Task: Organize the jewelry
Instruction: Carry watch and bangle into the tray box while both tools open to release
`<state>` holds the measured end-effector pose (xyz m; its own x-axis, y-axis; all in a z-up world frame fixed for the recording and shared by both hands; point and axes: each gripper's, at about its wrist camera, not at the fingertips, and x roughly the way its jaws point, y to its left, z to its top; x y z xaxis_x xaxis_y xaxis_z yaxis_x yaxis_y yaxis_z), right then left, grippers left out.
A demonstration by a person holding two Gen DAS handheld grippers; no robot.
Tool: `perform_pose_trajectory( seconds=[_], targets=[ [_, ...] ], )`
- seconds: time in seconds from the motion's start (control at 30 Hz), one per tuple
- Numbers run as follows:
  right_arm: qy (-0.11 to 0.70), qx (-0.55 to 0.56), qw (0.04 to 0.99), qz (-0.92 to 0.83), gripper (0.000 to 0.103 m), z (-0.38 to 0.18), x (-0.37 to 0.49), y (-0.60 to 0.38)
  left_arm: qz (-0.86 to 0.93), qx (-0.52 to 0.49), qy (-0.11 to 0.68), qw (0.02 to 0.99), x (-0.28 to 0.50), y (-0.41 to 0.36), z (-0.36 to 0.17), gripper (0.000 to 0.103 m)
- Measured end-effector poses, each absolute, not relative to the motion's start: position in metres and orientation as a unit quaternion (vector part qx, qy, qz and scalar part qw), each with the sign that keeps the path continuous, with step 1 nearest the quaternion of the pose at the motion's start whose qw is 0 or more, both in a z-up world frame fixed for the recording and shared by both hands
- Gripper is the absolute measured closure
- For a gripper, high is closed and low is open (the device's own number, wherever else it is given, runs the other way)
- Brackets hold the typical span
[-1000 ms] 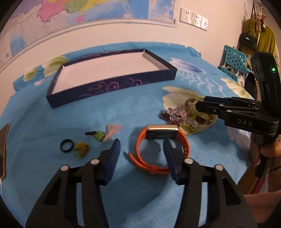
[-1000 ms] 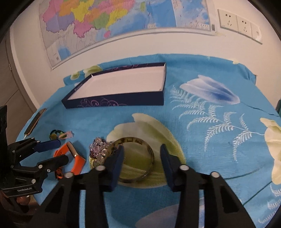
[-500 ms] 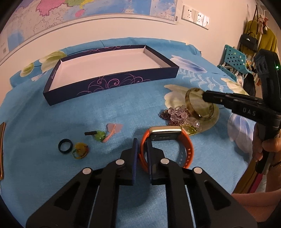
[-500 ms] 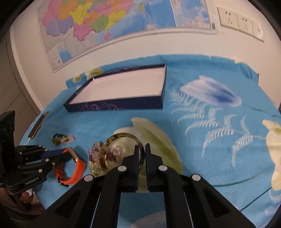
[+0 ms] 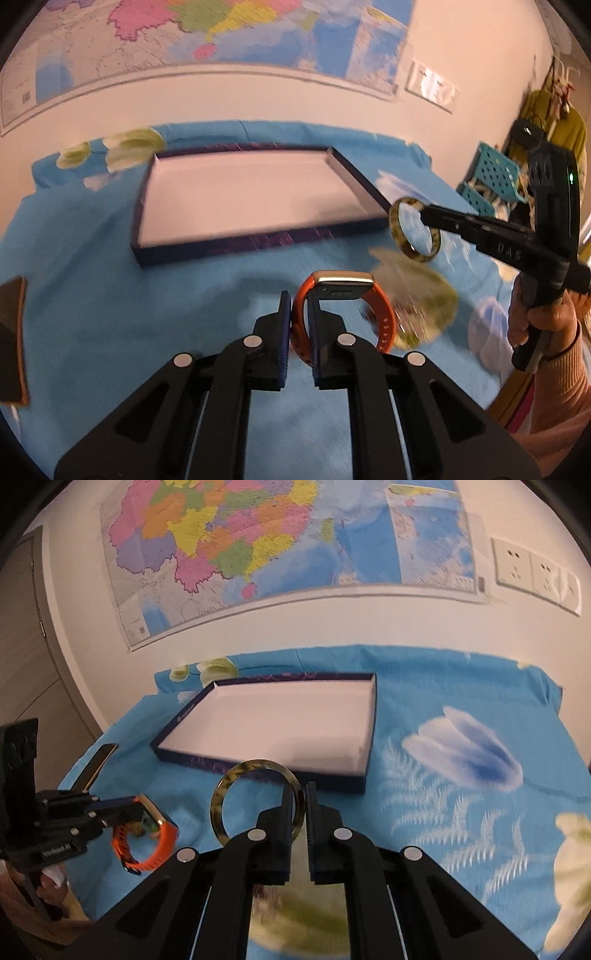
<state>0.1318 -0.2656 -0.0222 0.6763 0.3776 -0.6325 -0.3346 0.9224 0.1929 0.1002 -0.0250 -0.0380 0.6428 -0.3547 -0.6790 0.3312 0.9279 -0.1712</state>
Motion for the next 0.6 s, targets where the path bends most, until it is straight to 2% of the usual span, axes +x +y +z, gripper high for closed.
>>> perform_pose_trajectory(
  seconds=[0.3,0.6],
  targets=[
    [0.351,0.007,0.916,0.193,0.097,-0.017,0.215,-0.247,-0.134,-0.026,0.358,0.923,0.178,0.0,-0.012,0.093],
    [0.386,-0.006,0.906,0.172,0.097,-0.038,0.29,-0.23,-0.113,-0.042,0.378,0.918,0.26,0.002,-0.022,0.093]
  ],
)
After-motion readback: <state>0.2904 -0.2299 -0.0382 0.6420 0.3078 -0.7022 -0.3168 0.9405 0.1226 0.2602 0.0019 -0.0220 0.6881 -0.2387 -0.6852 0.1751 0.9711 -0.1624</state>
